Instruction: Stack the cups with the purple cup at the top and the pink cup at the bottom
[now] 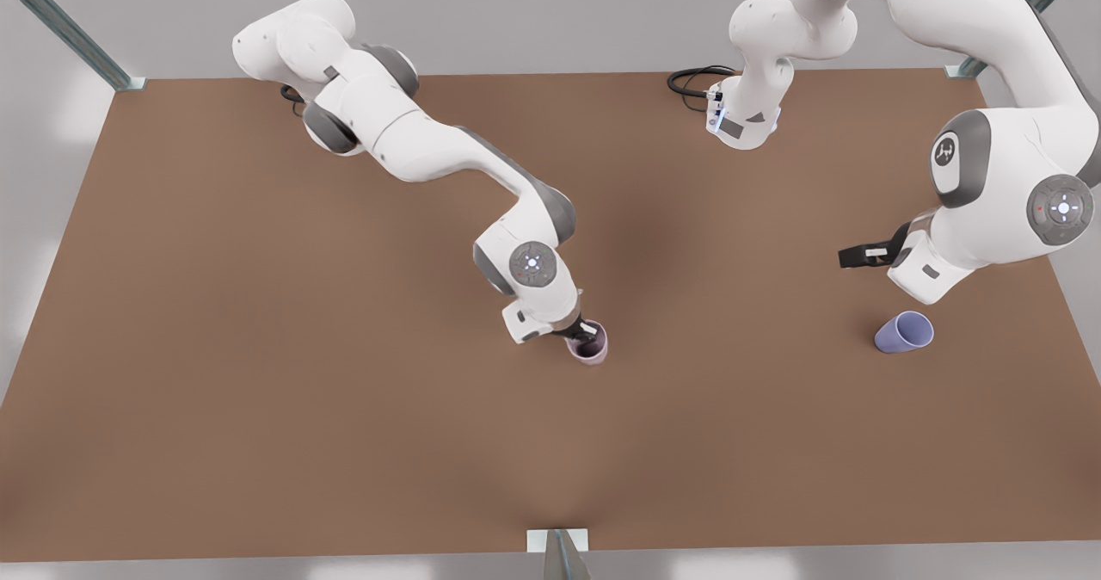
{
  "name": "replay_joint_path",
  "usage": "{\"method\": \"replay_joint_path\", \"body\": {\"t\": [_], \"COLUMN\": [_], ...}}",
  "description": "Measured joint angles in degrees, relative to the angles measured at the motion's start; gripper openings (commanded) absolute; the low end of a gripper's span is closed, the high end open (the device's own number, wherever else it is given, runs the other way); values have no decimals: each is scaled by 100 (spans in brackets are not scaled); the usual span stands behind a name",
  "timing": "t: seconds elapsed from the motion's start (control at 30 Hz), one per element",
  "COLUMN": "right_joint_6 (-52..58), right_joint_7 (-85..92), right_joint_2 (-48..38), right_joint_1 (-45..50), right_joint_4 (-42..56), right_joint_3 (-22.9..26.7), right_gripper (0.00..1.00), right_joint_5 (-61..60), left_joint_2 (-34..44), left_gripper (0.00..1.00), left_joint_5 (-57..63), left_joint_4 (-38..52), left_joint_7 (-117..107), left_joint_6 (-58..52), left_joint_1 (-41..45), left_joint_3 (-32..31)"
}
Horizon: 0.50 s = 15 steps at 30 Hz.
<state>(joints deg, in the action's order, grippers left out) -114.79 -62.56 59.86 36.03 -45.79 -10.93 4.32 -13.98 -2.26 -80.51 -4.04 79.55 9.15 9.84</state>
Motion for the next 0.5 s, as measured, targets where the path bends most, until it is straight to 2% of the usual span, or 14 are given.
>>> {"method": "replay_joint_path", "body": {"t": [0.1, 0.3, 0.33, 0.37, 0.43, 0.5], "right_joint_6": [200, 289, 292, 301, 301, 292], "right_joint_7": [237, 382, 407, 408, 409, 409], "right_joint_2": [7, 131, 132, 140, 141, 141], "right_joint_1": [149, 168, 177, 180, 203, 203], "right_joint_4": [-28, -41, -77, -125, -142, -150], "right_joint_3": [-7, -6, -6, -5, -6, -5], "right_gripper": [21, 21, 21, 21, 21, 21], "right_joint_5": [425, 463, 474, 539, 554, 555], "left_joint_2": [-26, -194, -185, -147, 24, -96], "left_gripper": [100, 100, 100, 100, 100, 100], "left_joint_5": [-2, 115, 130, 141, 158, 154], "left_joint_4": [0, -5, -48, -253, -974, -1020], "left_joint_7": [0, 61, 62, 78, 173, 573], "left_joint_6": [17, 355, 746, 1590, 2919, 3037], "left_joint_1": [8, -105, -203, -521, -713, -1021], "left_joint_3": [0, 135, 157, 158, 158, 159]}}
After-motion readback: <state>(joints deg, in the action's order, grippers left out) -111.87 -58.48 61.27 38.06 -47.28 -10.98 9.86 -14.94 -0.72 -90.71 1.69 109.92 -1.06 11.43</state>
